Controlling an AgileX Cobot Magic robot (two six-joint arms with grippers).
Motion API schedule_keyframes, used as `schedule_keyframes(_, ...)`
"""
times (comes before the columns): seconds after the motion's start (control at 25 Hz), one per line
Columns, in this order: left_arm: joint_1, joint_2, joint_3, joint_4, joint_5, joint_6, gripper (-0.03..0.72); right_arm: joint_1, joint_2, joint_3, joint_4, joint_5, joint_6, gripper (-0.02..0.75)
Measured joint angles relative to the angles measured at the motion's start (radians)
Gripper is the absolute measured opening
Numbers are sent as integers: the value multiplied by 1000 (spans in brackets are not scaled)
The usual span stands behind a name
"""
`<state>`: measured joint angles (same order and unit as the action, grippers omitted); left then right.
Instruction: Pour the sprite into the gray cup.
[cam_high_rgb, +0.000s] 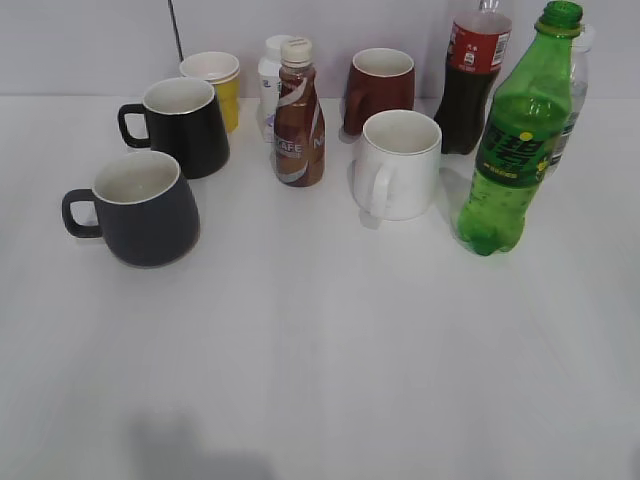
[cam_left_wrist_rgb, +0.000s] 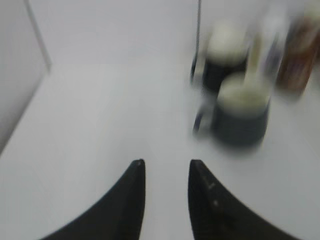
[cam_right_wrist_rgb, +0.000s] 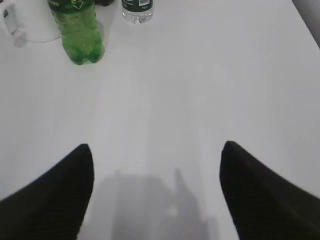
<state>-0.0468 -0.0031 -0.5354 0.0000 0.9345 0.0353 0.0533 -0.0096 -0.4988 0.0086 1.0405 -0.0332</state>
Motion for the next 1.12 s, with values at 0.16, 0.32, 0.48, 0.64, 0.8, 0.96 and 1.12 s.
schedule_keyframes(0.16,0,69,35,-85,-488,0,235,0,0,0,0,0,0,588)
schedule_keyframes(0.32,0,207,121,-100,-858,0,235,0,0,0,0,0,0,588)
schedule_keyframes(0.48,0,400,211,-106,-1140,0,238,0,0,0,0,0,0,588)
schedule_keyframes(0.64,0,622,252,-21,-1257,0,240,0,0,0,0,0,0,588)
schedule_keyframes(0.8,0,855,257,66,-1366,0,252,0,0,0,0,0,0,588)
schedule_keyframes(0.96,0,1126,257,108,-1495,0,286,0,0,0,0,0,0,588)
schedule_keyframes(1.12,-1,1330,257,138,-1617,0,320,0,0,0,0,0,0,588)
